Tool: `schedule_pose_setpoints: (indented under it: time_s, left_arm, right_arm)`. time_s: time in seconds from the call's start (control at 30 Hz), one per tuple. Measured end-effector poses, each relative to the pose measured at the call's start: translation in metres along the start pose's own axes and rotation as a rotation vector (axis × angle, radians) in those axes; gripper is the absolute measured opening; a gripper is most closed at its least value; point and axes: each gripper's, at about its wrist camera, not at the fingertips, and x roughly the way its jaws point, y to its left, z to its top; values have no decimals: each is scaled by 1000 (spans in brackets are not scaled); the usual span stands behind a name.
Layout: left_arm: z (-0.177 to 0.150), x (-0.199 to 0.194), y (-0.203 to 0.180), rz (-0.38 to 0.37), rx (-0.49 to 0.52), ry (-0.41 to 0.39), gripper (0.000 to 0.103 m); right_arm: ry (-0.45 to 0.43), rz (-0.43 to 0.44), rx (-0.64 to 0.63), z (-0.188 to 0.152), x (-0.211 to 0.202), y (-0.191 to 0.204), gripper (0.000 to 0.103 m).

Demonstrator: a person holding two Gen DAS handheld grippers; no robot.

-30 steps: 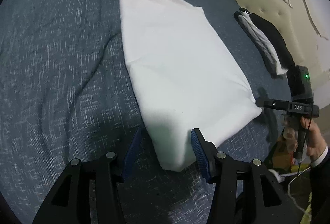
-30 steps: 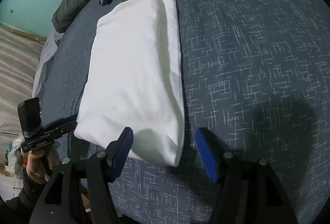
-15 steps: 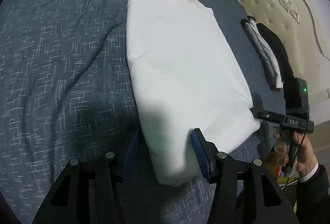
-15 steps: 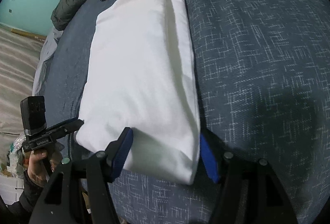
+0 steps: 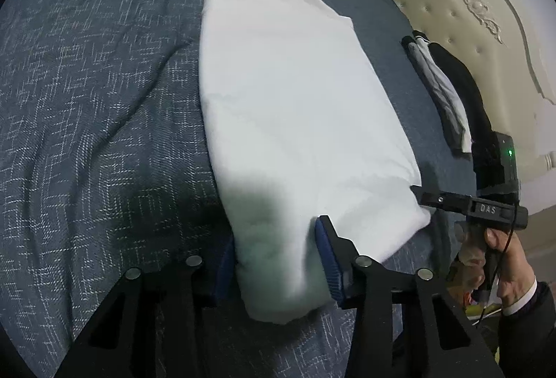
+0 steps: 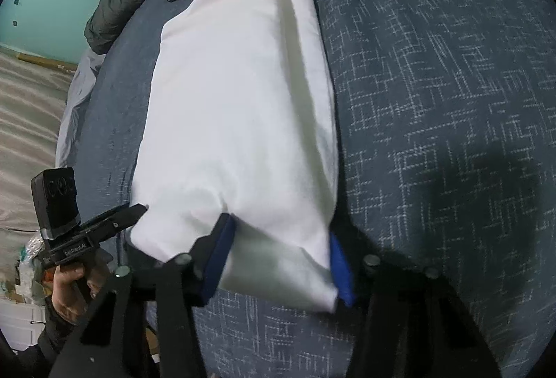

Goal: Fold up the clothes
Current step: 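Open the right tool and grasp the folded shirt end with it, then lift the folded shirt end with the right tool and fold it over, then lift the folded white shirt off the bedspread with the right tool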

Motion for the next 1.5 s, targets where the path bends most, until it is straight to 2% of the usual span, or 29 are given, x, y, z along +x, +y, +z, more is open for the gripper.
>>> schedule_pose_setpoints:
  time_s: [0.07, 0.27, 0.47, 0.5, 0.53, 0.57, 0.63, 0.77, 1.0, 1.2, 1.3, 1.33, 1.37, 1.5]
  left_arm:
    - [0, 0, -2, 2, 8, 1, 44]
    - [-1, 4, 2, -2, 4, 11, 44]
    - [0, 7, 9, -40, -26, 38, 45]
    - [-1, 6, 8, -40, -22, 37, 45]
    - [-1, 5, 7, -40, -17, 35, 44]
    - [-1, 4, 5, -40, -9, 33, 42]
    - [-3, 1, 4, -47, -2, 28, 39]
    - [-4, -2, 10, -77, -22, 37, 38]
    - [0, 8, 21, -128, -72, 75, 40]
    - [-1, 12, 19, -128, -80, 50, 40]
    - [-3, 9, 15, -115, -66, 28, 38]
    - [-3, 8, 14, -114, -64, 21, 34]
    - [-3, 5, 14, -112, -62, 14, 30]
    - [-1, -9, 6, -99, -40, -14, 25]
  right_arm:
    - [3, 13, 13, 1, 1, -2, 48]
    - [6, 22, 27, 4, 4, -1, 50]
    - [6, 17, 25, 6, 7, 2, 50]
    - [5, 14, 22, 7, 7, 3, 49]
    - [3, 15, 23, 6, 6, 4, 45]
    - [5, 17, 22, 6, 5, 5, 37]
    - [7, 21, 16, 4, 2, 6, 33]
    - [13, 29, 23, 3, 0, 2, 33]
    - [25, 27, 34, 8, 7, -3, 39]
    - [14, 19, 14, 9, 11, 1, 39]
    - [-1, 21, -10, 1, 8, 3, 30]
    - [-8, 29, -15, 0, 7, 3, 22]
    - [-14, 38, -20, 0, 6, 4, 19]
    - [-45, 54, -55, 1, -4, 10, 14]
